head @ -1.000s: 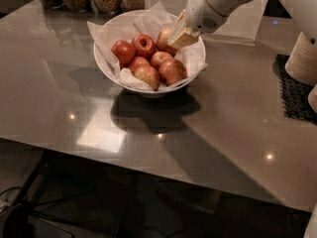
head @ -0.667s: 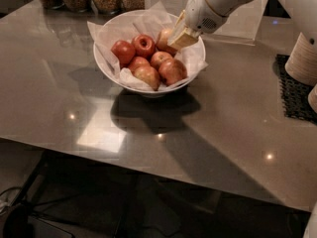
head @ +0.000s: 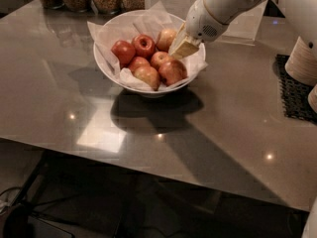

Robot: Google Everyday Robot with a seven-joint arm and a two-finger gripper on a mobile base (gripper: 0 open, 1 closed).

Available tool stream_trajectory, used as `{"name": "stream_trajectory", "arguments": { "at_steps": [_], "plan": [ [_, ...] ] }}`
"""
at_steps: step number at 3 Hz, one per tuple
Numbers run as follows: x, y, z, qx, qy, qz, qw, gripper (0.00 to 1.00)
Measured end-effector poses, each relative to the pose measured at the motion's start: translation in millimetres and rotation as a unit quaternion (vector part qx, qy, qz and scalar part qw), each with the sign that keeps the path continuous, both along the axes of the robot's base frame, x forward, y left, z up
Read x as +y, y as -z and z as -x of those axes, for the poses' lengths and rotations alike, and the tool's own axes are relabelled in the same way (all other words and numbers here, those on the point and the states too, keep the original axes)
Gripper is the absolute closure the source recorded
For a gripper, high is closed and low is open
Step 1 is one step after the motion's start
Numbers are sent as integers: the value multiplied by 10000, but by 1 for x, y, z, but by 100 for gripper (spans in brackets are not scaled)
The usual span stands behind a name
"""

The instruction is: Pick apple from white bowl

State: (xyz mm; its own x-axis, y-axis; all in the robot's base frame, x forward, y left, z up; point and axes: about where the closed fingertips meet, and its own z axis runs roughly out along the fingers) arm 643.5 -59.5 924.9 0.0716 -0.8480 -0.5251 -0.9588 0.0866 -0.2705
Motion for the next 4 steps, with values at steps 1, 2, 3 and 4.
{"name": "stream_trajectory", "arguments": {
  "at_steps": [1,2,3,4],
  "plan": [
    [0,0,0,1,0,0,10000,100],
    [-1,0,1,193,31,148,9997,100],
    [-2,8,19,758,188,674,9947,100],
    [-2,12,24,897,164,729,9932,100]
  ]
}}
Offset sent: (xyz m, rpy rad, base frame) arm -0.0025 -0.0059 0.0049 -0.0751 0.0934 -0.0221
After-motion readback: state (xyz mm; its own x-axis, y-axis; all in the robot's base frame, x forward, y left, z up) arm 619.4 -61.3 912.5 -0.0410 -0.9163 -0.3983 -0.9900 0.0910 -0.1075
